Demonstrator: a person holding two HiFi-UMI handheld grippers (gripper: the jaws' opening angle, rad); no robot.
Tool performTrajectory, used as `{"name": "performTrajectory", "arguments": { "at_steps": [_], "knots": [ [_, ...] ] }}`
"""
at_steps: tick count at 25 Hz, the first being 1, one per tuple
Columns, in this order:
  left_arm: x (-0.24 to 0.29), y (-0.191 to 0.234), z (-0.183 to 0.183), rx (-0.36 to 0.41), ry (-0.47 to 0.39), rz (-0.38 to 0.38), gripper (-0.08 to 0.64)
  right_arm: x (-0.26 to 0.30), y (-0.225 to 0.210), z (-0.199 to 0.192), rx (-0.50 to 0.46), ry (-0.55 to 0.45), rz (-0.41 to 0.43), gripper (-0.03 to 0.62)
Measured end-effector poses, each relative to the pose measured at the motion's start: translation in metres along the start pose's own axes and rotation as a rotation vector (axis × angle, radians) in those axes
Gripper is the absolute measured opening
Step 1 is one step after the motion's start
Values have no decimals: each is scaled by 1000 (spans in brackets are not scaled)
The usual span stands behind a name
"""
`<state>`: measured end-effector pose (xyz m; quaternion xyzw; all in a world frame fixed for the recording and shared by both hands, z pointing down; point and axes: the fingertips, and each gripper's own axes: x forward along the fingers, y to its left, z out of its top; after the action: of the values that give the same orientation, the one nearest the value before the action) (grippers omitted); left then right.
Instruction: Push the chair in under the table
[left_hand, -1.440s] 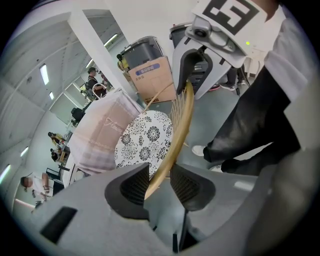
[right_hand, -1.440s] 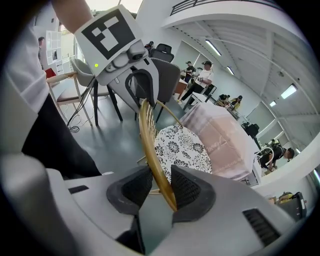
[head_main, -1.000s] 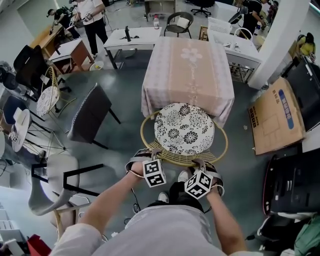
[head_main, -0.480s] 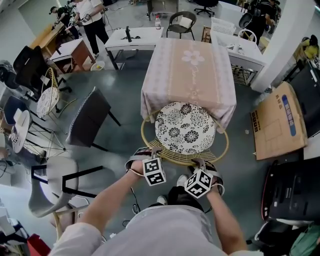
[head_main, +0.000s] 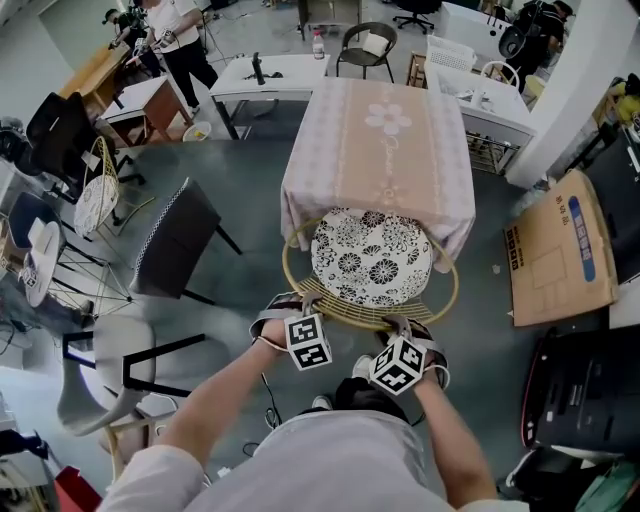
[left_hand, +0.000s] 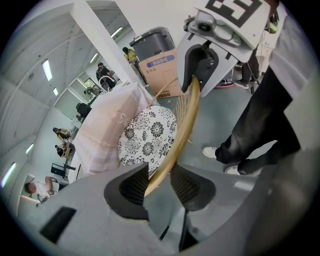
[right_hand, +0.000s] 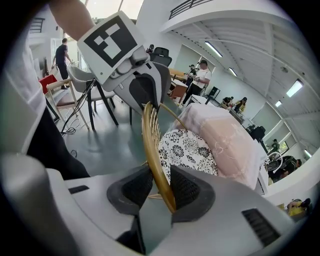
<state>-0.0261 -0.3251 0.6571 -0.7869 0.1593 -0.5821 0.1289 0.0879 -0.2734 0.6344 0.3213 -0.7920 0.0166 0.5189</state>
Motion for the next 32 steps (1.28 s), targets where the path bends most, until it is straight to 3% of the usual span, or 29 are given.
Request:
{"name": "performTrajectory", "arguments": {
  "at_steps": [32],
  "knots": [
    [28, 56, 9, -21, 42, 7, 133, 27, -55, 13, 1, -11, 31, 95]
  ]
}}
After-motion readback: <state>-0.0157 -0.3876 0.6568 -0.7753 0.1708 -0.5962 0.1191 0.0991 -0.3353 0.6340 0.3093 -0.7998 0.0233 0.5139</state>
